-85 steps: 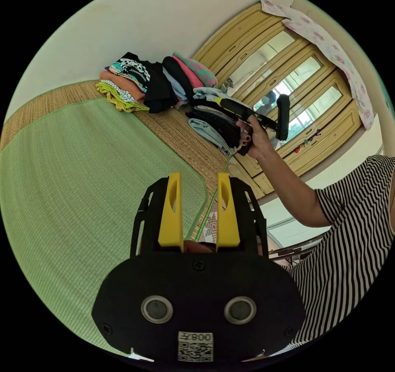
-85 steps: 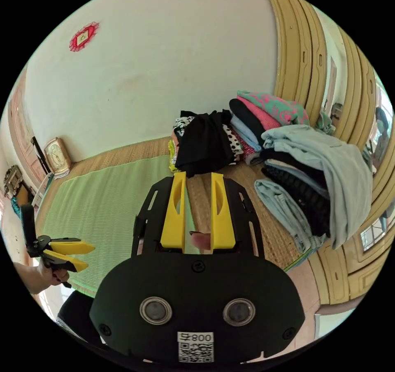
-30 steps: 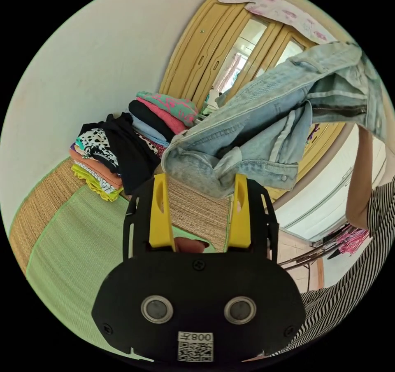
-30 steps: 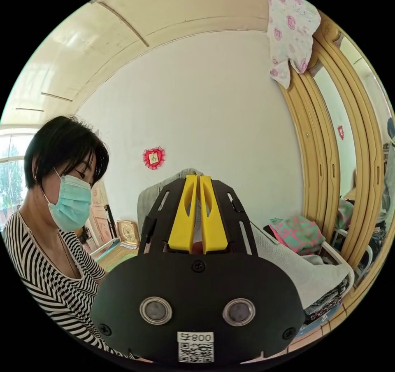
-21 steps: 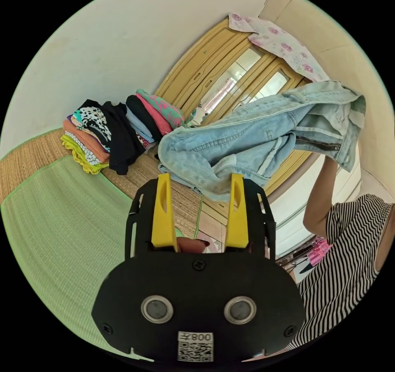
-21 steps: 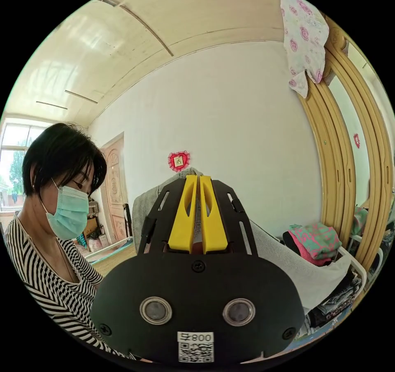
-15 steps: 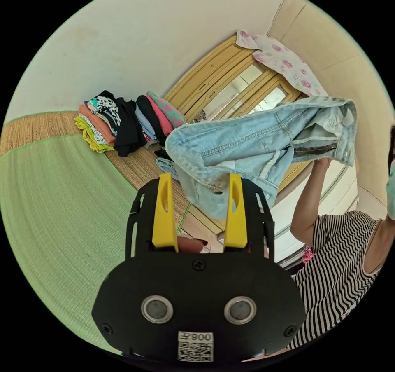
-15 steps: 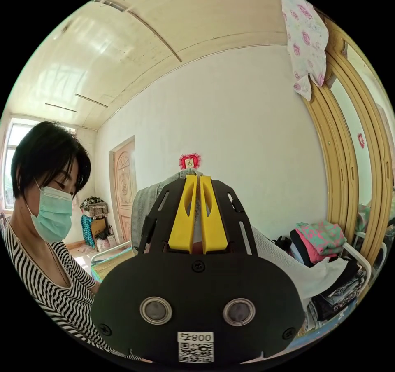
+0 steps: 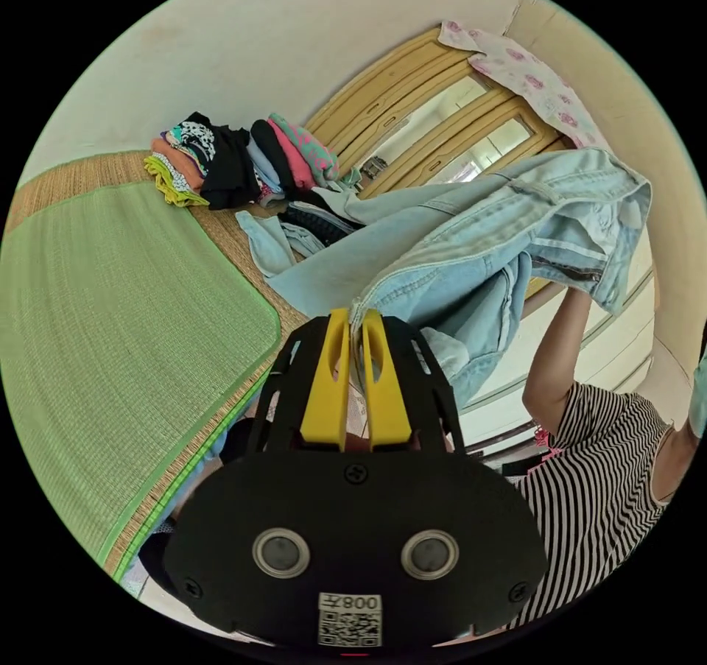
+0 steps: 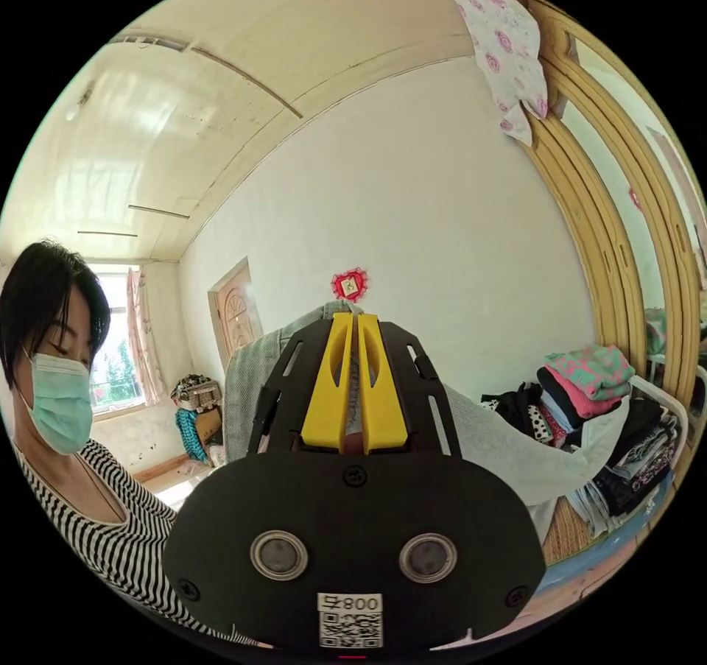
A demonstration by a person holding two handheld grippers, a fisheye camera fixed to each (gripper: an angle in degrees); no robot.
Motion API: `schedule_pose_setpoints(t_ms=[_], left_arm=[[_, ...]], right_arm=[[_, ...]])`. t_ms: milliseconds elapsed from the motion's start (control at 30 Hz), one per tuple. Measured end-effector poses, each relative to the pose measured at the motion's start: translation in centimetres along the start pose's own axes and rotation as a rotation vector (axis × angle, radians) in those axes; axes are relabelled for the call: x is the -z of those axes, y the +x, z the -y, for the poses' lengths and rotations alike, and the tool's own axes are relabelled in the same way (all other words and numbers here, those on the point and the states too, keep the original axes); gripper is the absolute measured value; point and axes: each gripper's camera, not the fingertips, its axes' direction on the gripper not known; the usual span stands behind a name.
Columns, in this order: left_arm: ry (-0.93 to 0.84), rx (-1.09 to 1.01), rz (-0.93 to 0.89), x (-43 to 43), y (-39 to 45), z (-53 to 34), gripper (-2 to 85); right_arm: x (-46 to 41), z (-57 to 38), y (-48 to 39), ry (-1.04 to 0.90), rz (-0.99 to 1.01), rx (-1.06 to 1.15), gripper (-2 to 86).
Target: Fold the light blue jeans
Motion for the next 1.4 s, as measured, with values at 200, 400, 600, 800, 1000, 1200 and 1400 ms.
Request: schedule_pose_setpoints(t_ms=[200, 400, 600, 800, 1000, 1200, 1400], left_arm=[[0.073, -0.16, 0.009, 8.0, 6.1, -4.5, 2.7], [0.135, -0.246, 0.056, 14.8, 9.4, -7.8, 2.8], [0.366, -0.316, 0.085, 26.0, 10.5, -10.3, 3.1], [0.63, -0.194, 0.411, 40.4, 7.7, -17.0, 3.3], [0.711, 0.431, 0.707, 50.8, -5.0, -31.0, 4.1], [0.573, 1.002, 0.669, 50.4, -16.0, -48.3, 7.0], [0.448, 0.977, 0.511, 45.9, -19.8, -50.2, 9.5]], right_arm=[[1.5, -1.4, 4.2, 0.17, -0.143, -0.093, -0.2], [-4.2, -3.1, 6.9, 0.256, -0.171, -0.17, -0.3], [-20.1, 1.2, 2.6, 0.276, -0.045, -0.043, -0.3], [-53.1, 2.2, -8.1, -0.122, 0.153, 0.11, 0.0], [-85.0, -19.5, -19.4, -0.864, 0.207, 0.198, 0.2], [-91.3, -43.8, -16.5, -1.302, 0.192, 0.244, 0.0], [-83.1, -51.0, -3.9, -1.4, -0.071, 0.144, 2.1]])
